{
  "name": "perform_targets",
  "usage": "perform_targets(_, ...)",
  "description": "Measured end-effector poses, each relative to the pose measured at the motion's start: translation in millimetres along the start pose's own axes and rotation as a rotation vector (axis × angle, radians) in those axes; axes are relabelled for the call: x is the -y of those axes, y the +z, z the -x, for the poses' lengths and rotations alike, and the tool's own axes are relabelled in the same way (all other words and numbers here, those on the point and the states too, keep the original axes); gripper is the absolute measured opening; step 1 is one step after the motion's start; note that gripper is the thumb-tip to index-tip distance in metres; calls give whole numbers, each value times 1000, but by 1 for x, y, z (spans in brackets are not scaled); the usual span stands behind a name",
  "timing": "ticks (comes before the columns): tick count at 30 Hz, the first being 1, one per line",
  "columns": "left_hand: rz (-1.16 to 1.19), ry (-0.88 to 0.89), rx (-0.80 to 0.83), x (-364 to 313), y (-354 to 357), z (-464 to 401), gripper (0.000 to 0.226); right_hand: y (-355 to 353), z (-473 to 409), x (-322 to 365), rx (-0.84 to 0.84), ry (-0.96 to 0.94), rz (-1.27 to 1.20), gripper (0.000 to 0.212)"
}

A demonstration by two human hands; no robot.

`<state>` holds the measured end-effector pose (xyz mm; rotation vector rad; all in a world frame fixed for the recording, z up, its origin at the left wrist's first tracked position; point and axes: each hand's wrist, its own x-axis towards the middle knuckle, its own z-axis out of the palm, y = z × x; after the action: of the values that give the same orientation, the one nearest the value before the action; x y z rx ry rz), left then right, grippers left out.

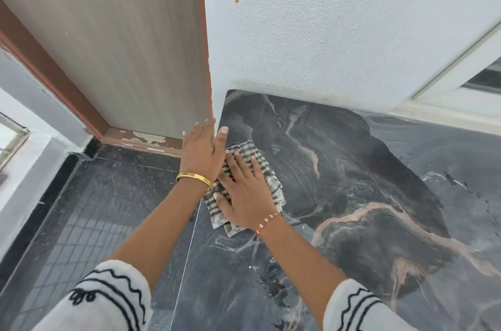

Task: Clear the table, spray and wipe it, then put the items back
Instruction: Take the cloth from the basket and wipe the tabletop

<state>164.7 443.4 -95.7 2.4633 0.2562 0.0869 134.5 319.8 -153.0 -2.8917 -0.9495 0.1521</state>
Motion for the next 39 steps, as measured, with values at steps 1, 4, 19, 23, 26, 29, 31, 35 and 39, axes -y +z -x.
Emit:
perform_targets(1,-5,3,5,4,0,1,53,-1,-3,-1,-5,8,-16,61)
perform_targets(4,-12,-23,17,18,-2,1,54,0,-17,-5,-36,41,-45,63)
perform_targets(19,43,-65,-16,33,14,-36,60,-17,-162,-76,-75,174,-3,64)
perform_targets(23,41,-60,-12,26,20,-44,62,-17,-172,-83,-85,165,-4,63)
perform_targets(26,37,-52,8,17,27,-42,55,-16,-168,-83,-77,148,-14,63)
perform_targets(29,54,-20,9,5,33,-39,56,-18,-154,-94,-74,101,-9,61)
perform_targets(31,51,-1,10,-3,38,-38,58,-19,-136,-112,-83,103,-11,60)
perform_targets(35,58,12,51,-27,58,-36,53,-25,-92,-169,-82,220,-33,59)
perform_targets(39,62,78,107,-63,88,-31,53,-31,-53,-219,-86,335,-47,59)
